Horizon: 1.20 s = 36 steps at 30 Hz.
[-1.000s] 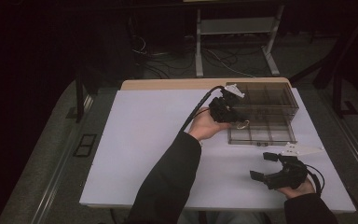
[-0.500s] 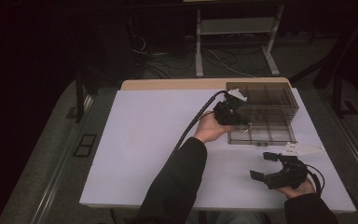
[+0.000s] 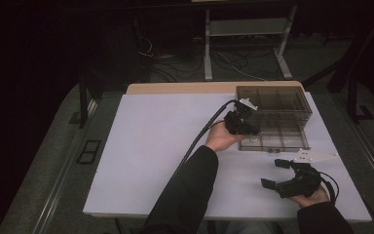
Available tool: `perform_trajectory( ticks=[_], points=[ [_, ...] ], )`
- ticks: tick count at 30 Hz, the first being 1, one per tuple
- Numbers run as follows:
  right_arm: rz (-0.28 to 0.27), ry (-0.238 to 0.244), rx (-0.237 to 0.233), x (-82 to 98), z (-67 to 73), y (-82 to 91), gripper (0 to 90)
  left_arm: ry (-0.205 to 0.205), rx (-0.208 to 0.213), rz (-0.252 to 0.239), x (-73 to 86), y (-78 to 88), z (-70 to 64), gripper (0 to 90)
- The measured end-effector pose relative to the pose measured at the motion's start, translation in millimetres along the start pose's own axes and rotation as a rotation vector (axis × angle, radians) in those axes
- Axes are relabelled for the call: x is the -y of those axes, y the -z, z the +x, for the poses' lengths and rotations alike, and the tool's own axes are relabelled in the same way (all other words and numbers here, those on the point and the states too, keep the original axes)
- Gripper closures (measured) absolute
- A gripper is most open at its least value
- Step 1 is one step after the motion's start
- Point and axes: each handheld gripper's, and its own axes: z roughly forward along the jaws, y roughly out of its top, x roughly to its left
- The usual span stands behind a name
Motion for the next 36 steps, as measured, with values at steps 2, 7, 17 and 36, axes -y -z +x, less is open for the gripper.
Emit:
perform_trajectory(
  ticks=[2, 7, 17, 36],
  points=[
    [0.000, 0.000, 0.000, 0.0, 0.0, -0.1, 0.0, 0.005, 0.002, 0.005, 1.0, -1.9, 1.0, 88.0],
    [-0.005, -0.002, -0.003, 0.0, 0.0, -0.8, 0.0, 0.012, 0.003, 0.009, 3.3, -6.2, 3.7, 87.9],
    [-0.001, 0.002, -0.005, -0.2, -0.2, -0.1, 0.0, 0.030, -0.017, 0.018, 6.3, -8.6, 8.2, 85.9],
    [0.002, 0.001, -0.003, 0.4, 0.4, -0.9, 0.0, -0.018, -0.054, 0.023, 5.1, 31.3, -1.3, 41.2]
  ],
)
